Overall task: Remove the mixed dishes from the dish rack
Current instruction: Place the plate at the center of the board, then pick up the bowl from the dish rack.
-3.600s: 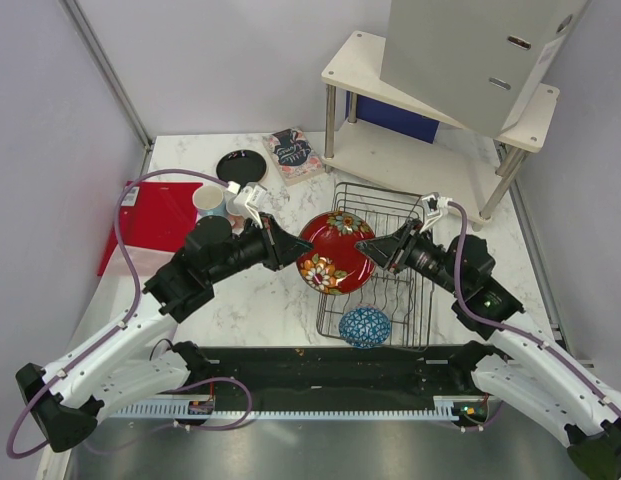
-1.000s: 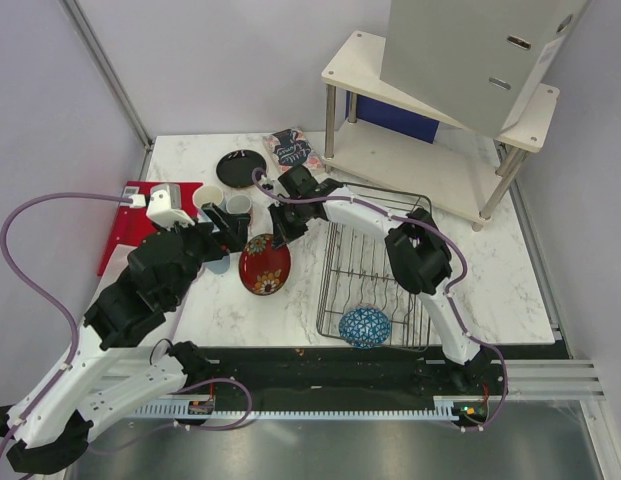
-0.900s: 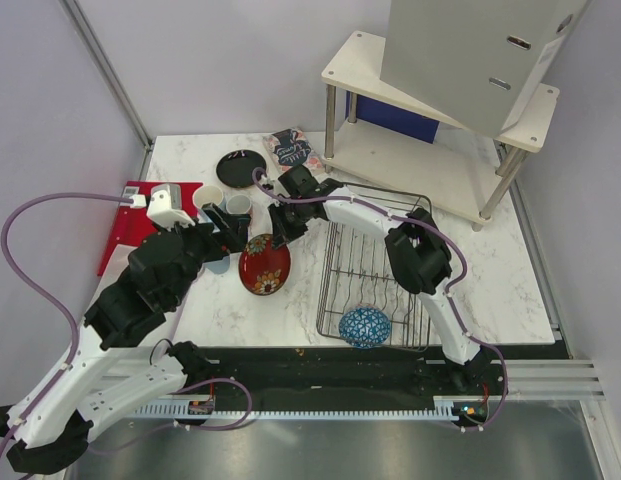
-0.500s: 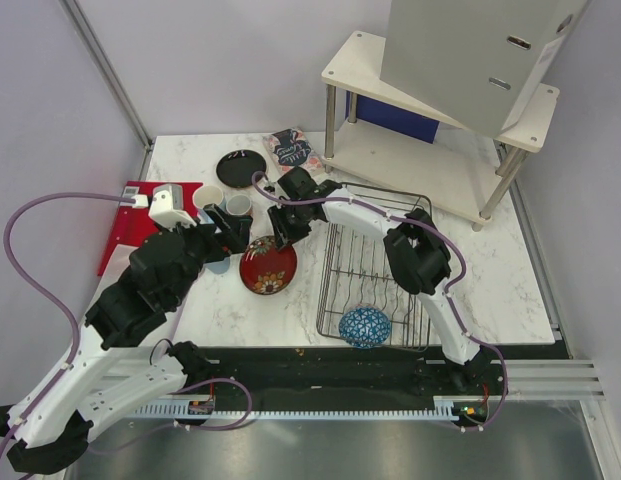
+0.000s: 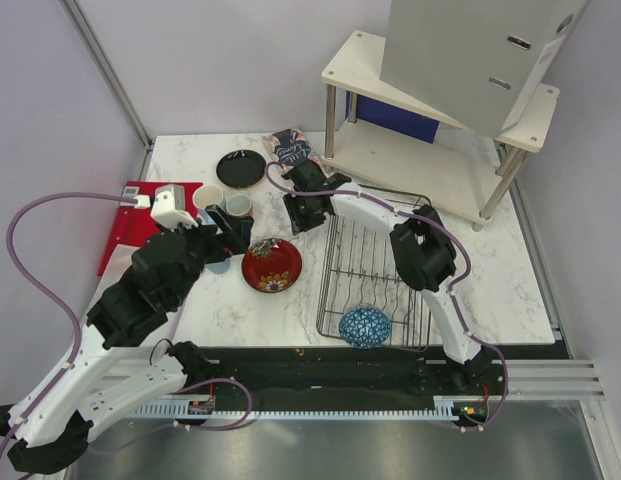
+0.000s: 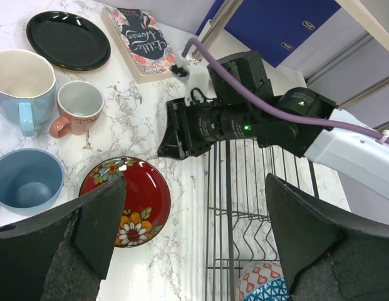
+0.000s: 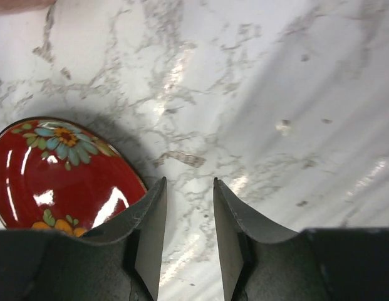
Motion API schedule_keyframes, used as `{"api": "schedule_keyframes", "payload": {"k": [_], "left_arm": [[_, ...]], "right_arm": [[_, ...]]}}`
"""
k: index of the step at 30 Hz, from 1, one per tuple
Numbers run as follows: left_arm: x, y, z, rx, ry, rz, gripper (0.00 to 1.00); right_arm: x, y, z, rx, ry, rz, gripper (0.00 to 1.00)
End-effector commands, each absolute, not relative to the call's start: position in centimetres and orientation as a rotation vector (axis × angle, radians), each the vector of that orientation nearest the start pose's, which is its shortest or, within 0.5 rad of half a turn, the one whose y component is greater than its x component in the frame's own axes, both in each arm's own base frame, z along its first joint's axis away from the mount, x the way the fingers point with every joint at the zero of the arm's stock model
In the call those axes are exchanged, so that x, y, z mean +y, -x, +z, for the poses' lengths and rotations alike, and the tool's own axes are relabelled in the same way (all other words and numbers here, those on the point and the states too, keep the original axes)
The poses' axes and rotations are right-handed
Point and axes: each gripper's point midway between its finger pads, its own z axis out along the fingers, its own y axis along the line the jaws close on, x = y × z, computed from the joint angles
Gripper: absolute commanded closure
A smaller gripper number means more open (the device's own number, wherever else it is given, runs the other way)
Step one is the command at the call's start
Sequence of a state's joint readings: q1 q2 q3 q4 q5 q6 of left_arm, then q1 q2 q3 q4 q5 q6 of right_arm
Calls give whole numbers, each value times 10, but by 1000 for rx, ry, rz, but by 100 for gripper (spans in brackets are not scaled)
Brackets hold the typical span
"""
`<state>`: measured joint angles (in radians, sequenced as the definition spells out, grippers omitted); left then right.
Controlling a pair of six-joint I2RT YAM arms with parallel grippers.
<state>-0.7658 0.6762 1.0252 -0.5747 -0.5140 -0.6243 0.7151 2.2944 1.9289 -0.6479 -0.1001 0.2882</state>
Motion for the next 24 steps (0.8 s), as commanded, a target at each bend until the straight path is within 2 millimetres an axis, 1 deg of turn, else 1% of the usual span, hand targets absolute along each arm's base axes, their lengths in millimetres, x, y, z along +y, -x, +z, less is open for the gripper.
{"api": "schedule_keyframes", "payload": {"k": [1,2,3,5,6,7,8,9,10,11,12,13,14,15,16,17,18,19,20,21,22,23,24], "left_arm": [[-128,-226,334,1776,260,-561,2],[-129,-227,333,1777,256,-560,2],[-130,-228,331,1784,253,-554,2],[-136,-229,329,1801,220,-554,2],[-140,-230,329,1808,195,-560,1],[-152,-231,327,1835,148,-583,1],[-159,-231,324,1856,97,-585,1],[-166,-232,323,1874,62,-594,1],[-175,-231,322,1896,22,-618,1],[-183,-235,313,1932,5,-608,1],[-188,-237,308,1952,-6,-611,1],[-195,-236,307,1965,-31,-636,1],[-201,-238,301,1990,-56,-637,1],[-207,-237,301,1992,-85,-654,1],[-220,-233,305,1986,-150,-723,1],[-226,-232,304,1981,-212,-733,1],[-232,-229,305,1969,-248,-758,1],[-239,-226,306,1955,-291,-786,1],[-245,-221,305,1936,-366,-773,1],[-246,-223,300,1936,-394,-732,1],[-249,-222,295,1915,-468,-679,1],[-261,-210,291,1887,-554,-664,1],[-267,-207,285,1863,-612,-620,1]], "right_arm": [[363,-412,146,2379,453,467,58],[361,-412,162,2338,426,478,58],[357,-408,199,2250,374,519,58],[348,-401,236,2162,320,546,58],[336,-390,266,2091,286,557,57],[330,-384,279,2060,268,562,57],[322,-377,286,2042,252,559,58],[306,-364,298,2007,224,539,58],[298,-359,300,1997,209,535,57],[291,-352,301,1992,202,533,57],[280,-339,304,1983,198,541,57],[273,-333,305,1976,181,542,57],[262,-319,321,1935,167,570,57],[256,-310,308,1948,176,569,57],[250,-304,308,1939,172,571,57],[237,-292,323,1891,155,589,57],[228,-285,308,1914,153,562,57],[219,-280,307,1908,141,546,57],[202,-274,315,1875,101,516,57],[194,-268,302,1902,105,484,57],[186,-265,300,1900,97,465,57],[176,-262,303,1881,73,446,57],[170,-258,291,1903,77,415,57]]}}
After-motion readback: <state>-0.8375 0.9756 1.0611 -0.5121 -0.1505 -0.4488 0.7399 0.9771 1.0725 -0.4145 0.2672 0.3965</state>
